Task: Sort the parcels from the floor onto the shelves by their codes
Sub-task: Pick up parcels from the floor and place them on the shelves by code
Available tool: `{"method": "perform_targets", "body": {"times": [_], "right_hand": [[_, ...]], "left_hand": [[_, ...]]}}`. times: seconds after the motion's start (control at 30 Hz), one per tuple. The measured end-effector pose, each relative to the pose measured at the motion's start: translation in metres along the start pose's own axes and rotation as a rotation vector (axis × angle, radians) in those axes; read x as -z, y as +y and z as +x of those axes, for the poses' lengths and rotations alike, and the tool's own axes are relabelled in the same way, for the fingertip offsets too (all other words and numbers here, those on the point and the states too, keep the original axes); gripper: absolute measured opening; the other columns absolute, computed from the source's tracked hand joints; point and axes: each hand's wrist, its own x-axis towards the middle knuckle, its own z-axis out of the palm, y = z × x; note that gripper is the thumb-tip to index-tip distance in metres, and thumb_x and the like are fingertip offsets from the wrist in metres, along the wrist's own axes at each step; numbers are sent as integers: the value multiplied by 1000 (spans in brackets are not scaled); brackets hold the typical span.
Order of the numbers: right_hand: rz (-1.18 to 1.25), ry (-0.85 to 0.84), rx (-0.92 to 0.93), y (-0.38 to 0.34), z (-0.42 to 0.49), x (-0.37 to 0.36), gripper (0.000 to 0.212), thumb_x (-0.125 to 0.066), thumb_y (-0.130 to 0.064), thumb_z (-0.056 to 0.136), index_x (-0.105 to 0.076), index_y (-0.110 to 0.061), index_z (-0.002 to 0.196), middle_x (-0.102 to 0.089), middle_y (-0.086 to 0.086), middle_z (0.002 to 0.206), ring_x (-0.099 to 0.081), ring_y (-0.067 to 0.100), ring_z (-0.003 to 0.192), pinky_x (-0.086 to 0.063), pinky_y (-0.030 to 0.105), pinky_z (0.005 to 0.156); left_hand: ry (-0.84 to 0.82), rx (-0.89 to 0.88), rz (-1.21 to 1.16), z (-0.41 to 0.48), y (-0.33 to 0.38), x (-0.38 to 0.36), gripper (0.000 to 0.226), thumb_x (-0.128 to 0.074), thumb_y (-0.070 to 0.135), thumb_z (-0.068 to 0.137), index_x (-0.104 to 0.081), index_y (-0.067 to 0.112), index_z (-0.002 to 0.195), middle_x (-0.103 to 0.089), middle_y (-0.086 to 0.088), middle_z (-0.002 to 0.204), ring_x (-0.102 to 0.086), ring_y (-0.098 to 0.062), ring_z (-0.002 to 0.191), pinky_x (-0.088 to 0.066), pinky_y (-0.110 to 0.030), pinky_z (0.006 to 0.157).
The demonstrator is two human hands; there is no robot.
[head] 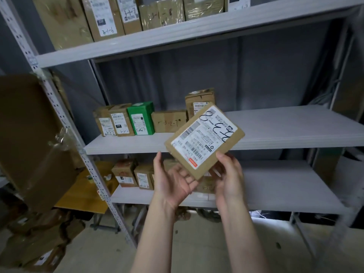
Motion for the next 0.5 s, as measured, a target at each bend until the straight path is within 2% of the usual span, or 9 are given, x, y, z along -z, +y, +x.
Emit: {"method": "perform_targets", "body": {"times": [0.07, 0.13, 0.23, 0.3, 0.37, 0.5], "right_hand": [[22, 37, 8, -9, 5, 6, 64, -76, -25, 68, -58, -10, 128, -73, 3, 104, -67, 17, 89, -49, 26, 69], [18, 50, 15, -18, 9, 12, 71, -76, -27, 64, -56, -14, 130, -72, 5, 112, -69, 17, 93, -50, 25, 69], [20, 58, 9, -28, 15, 22, 69, -79, -20, 72, -51, -15, 135, -70, 5, 120, -69, 17, 98, -51, 24, 69], [25, 79, -5, -34, 18, 30, 71, -81, -20, 71, -51, -16, 135, -69, 5, 121, -69, 19, 101, -52, 28, 76], [16, 80, -18, -40, 21, 39, 65, -80, -17, 76, -51, -17, 135, -69, 5, 121, -68, 20, 103, -51, 31, 82], [-17, 49, -38, -55, 28, 60, 55, -73, -17, 83, -52, -19, 134, -67, 5, 123, -65, 21, 106, -50, 34, 88]], "left_hand": [[57, -52, 77, 4, -2, -12, 84, -42, 74, 81, -57, 2, 122, -68, -20, 107, -67, -32, 92, -52, -41, 83], [73, -109, 174, 5, -5, -25, 78, -52, 69, 78, -59, 2, 117, -69, -20, 109, -67, -32, 95, -51, -44, 90], [62, -180, 377, 5, -13, -45, 64, -67, 56, 70, -65, 10, 115, -75, -10, 99, -69, -23, 92, -51, -41, 93], [88, -220, 472, 10, -21, -55, 70, -82, 43, 64, -60, 10, 123, -75, -8, 103, -71, -21, 95, -54, -39, 92], [151, -256, 472, 16, -30, -61, 81, -86, 34, 60, -53, 8, 129, -73, -11, 110, -71, -23, 101, -56, -39, 90], [195, -295, 496, 23, -50, -77, 68, -85, 29, 72, -52, 10, 128, -70, -11, 116, -71, -22, 101, -58, -36, 86]]}}
